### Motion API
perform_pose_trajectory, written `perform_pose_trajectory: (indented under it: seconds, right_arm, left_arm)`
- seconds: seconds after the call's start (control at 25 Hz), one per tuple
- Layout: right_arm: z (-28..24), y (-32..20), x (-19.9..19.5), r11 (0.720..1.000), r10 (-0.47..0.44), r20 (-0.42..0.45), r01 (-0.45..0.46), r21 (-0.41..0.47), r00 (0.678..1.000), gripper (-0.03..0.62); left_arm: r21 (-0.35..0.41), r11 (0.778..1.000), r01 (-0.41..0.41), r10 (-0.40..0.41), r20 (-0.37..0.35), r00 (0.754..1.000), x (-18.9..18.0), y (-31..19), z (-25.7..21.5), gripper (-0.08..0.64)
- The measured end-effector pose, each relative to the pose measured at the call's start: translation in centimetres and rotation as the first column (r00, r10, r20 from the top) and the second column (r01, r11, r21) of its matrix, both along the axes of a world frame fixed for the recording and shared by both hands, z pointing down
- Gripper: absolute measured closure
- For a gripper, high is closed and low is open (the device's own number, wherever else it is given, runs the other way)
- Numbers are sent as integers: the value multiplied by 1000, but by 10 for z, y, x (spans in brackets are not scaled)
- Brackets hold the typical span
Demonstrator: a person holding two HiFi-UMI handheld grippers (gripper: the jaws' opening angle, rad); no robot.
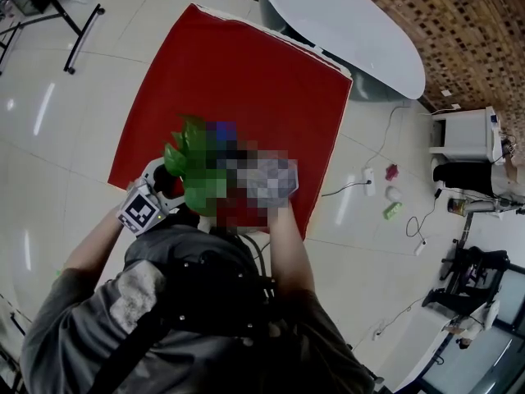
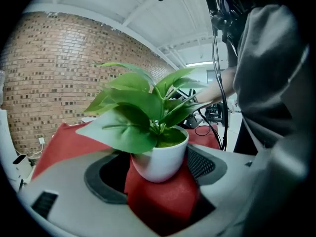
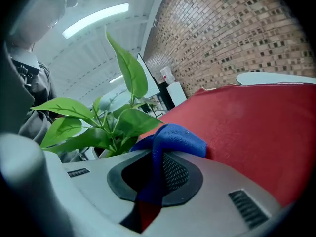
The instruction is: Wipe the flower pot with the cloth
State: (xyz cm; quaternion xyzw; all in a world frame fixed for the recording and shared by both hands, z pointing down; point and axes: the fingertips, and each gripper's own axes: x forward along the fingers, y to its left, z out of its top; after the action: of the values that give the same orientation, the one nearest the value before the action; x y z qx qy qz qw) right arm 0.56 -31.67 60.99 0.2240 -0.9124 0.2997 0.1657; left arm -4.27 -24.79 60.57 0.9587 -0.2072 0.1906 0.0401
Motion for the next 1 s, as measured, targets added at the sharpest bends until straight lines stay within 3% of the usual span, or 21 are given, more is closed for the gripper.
perform_pose_trajectory:
  seconds: [0.16, 0.44, 0.72, 1.0]
  right_arm:
    - [29, -6, -3, 1000, -31, -105, 31, -1, 994, 535]
    - [44, -15, -1, 994, -21, -313, 54, 98, 950, 534]
    - [35, -33, 45, 988, 143, -291, -120, 97, 946, 534]
    - [20, 23, 119, 938, 345, -268, -318, 139, 900, 534]
  left_arm:
    - [-20, 999, -38, 38, -9, 999, 2, -5, 11, 156]
    - [-42, 997, -58, 56, -50, 997, 2, -16, 18, 152]
    - [-84, 995, -44, 39, -62, 997, 16, -45, 6, 147]
    - [-68, 995, 76, -75, 10, 997, 18, -8, 9, 135]
